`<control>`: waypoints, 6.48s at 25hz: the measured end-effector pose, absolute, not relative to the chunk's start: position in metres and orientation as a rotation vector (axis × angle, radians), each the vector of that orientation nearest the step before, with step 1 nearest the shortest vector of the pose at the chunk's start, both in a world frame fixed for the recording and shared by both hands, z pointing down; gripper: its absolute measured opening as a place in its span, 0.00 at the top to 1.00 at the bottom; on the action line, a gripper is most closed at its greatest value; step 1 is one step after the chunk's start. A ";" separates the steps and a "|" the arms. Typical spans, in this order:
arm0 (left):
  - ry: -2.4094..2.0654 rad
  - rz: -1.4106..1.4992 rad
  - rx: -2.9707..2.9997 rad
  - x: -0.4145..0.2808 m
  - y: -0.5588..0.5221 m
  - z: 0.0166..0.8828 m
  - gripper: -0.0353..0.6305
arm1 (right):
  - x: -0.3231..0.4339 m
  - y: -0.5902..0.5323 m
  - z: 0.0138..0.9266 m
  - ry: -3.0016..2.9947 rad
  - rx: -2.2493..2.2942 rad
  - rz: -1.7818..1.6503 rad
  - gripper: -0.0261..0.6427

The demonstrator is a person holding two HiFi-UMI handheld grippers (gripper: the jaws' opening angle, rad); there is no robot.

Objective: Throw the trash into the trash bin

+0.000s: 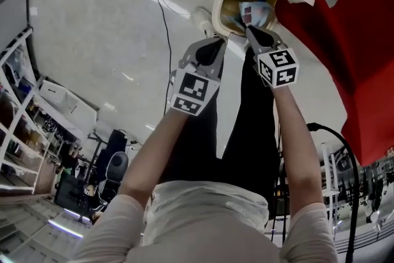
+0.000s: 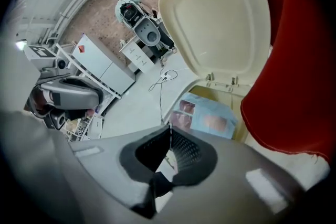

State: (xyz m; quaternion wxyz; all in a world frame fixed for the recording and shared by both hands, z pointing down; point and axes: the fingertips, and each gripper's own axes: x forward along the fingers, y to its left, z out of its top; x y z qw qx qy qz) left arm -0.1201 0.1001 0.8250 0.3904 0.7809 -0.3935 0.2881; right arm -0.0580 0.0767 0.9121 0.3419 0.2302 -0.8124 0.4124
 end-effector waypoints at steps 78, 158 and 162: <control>-0.668 0.780 2.364 0.045 0.082 0.472 0.94 | 0.096 0.067 0.488 -2.315 0.866 0.779 0.95; -0.580 0.903 2.369 0.223 -0.004 0.497 0.94 | 0.481 -0.061 0.537 -1.708 1.497 0.597 0.95; -0.625 0.868 2.362 0.206 -0.005 0.489 0.94 | 0.443 -0.066 0.531 -1.763 1.429 0.556 0.95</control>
